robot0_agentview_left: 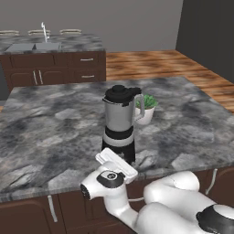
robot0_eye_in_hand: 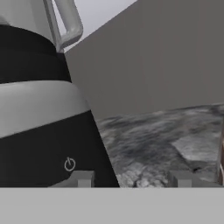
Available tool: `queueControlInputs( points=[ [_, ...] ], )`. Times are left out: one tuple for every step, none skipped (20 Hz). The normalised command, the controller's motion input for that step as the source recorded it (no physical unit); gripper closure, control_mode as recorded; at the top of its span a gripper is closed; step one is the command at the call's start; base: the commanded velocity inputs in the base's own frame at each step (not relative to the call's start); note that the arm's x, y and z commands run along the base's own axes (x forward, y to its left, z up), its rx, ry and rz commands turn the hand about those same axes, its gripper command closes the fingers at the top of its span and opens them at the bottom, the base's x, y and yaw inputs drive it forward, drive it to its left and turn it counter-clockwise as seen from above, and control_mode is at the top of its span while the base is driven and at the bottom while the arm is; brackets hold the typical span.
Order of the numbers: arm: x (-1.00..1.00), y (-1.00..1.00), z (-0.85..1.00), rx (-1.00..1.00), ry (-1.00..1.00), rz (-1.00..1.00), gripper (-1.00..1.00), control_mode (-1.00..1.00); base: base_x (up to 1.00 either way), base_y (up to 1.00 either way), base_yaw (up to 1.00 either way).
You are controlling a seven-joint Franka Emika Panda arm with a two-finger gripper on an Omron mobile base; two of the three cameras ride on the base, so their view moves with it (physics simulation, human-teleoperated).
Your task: Open the blender lid, put the tangerine in the blender, close the lid, and start the blender.
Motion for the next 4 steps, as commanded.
queueControlInputs(
  points=[
    [0.15,0.0,0.0,0.0,-0.11,0.04,-1.0,-1.0,0.0,0.0,0.0],
    [0.06,0.0,0.0,0.0,-0.17,0.05,-1.0,-1.0,0.0,0.0,0.0],
    [0.07,-0.02,0.0,0.0,-0.18,0.06,-1.0,-1.0,0.0,0.0,0.0],
    [0.06,-0.11,0.0,0.0,-0.22,0.06,-1.0,-1.0,0.0,0.0,0.0]
  ],
)
